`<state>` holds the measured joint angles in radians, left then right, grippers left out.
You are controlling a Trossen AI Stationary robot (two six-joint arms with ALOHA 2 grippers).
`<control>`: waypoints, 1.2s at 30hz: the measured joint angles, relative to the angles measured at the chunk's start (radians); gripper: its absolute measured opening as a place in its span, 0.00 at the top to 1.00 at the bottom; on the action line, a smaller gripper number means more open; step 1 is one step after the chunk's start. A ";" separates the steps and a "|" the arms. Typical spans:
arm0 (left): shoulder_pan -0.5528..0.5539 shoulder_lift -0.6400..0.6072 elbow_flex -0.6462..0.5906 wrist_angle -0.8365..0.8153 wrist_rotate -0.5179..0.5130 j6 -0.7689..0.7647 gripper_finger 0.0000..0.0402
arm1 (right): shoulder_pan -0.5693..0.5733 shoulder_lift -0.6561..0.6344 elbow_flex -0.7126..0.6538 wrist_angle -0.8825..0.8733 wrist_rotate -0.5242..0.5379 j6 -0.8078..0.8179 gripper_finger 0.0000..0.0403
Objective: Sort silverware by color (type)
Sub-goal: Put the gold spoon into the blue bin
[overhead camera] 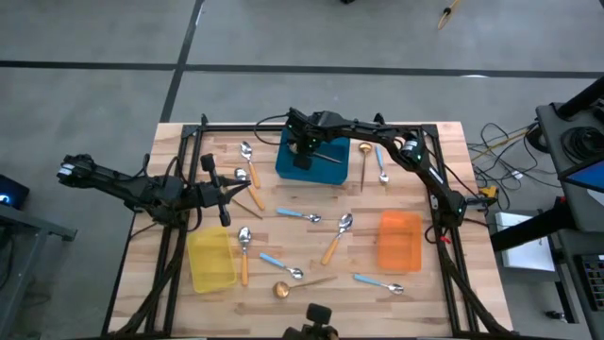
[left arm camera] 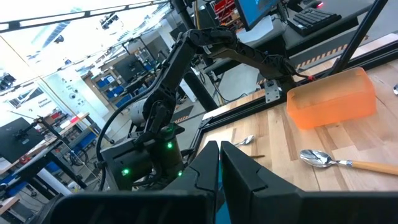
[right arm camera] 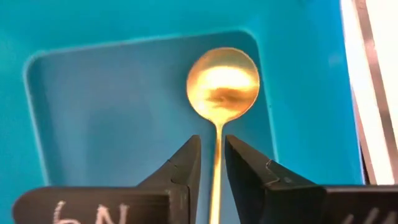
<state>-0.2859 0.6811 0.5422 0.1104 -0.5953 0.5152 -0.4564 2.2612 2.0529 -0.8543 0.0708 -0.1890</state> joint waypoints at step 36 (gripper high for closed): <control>0.000 0.000 0.000 0.000 0.000 0.000 1.00 | 0.040 -0.002 0.000 -0.208 0.000 0.478 0.91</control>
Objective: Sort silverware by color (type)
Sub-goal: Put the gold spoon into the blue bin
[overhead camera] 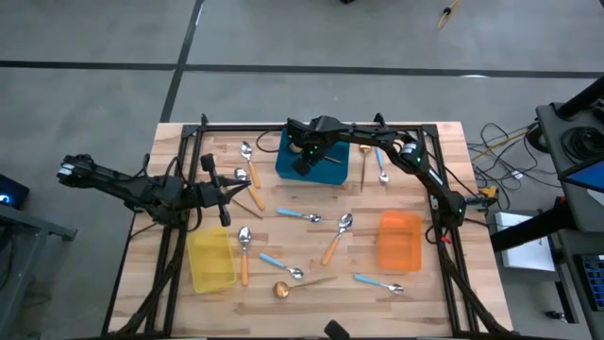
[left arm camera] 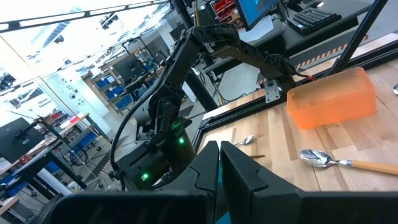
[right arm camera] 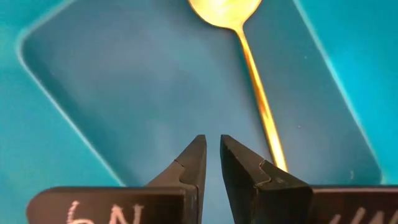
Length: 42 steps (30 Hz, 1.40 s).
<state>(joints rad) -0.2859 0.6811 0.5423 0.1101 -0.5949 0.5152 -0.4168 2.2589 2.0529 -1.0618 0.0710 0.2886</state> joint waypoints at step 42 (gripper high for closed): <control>0.000 0.000 0.000 -0.016 0.000 0.000 1.00 | 0.004 0.000 -0.055 0.006 0.010 0.216 0.91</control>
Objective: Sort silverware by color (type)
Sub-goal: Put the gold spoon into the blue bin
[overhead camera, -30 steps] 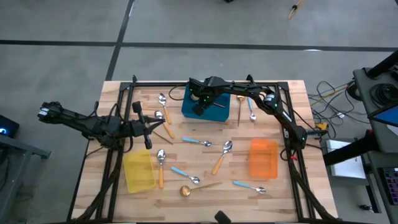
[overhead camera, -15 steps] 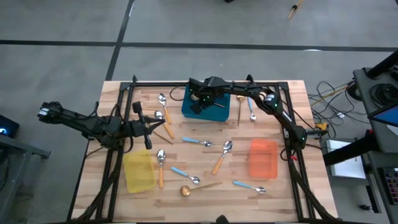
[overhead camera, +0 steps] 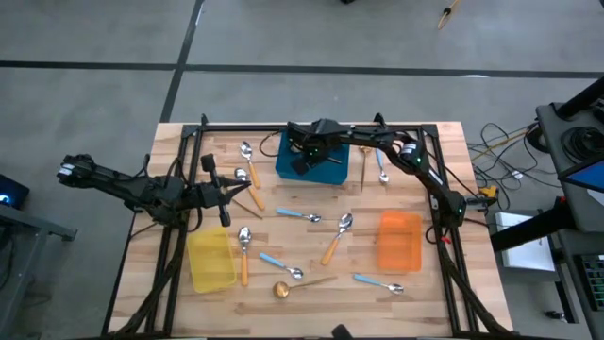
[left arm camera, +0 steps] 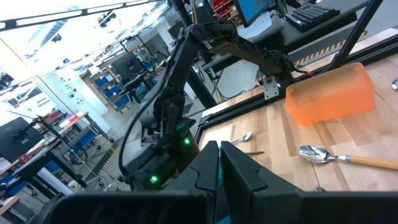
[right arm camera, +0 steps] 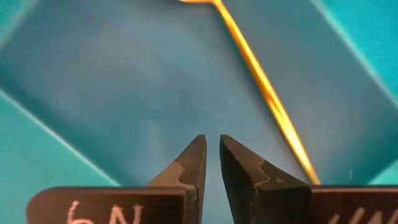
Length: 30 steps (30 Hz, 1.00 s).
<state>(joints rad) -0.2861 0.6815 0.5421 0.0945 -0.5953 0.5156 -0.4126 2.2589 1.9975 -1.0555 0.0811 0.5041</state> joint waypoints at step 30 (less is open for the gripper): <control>0.000 0.000 0.000 -0.002 0.000 -0.011 1.00 | 0.002 -0.013 -0.042 0.071 0.181 -0.054 0.91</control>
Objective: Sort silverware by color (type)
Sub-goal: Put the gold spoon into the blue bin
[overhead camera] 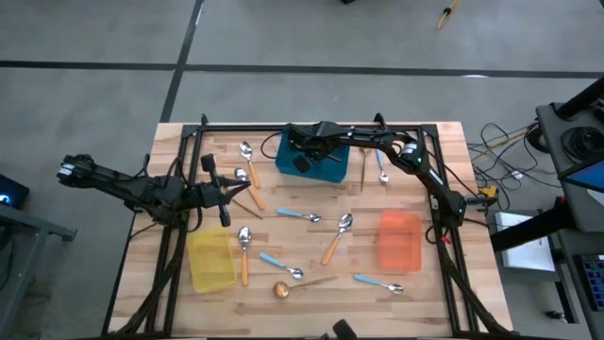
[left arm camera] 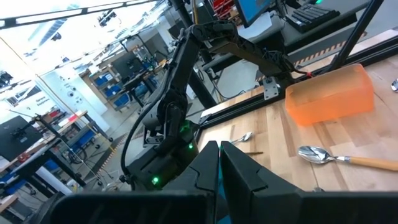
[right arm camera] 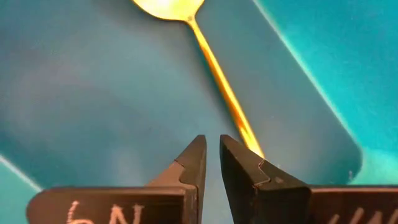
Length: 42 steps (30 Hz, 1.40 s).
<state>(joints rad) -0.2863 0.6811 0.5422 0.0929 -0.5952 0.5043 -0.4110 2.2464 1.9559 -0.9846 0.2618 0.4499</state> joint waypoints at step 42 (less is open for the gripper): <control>0.515 0.302 0.027 -0.002 0.277 -0.192 1.00 | -0.104 -0.346 -0.497 0.391 -0.368 -0.234 0.91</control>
<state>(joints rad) 0.2288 0.9832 0.5690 0.0908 -0.3183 0.3124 -0.5152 1.9003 1.4590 -0.5939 -0.1063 0.2159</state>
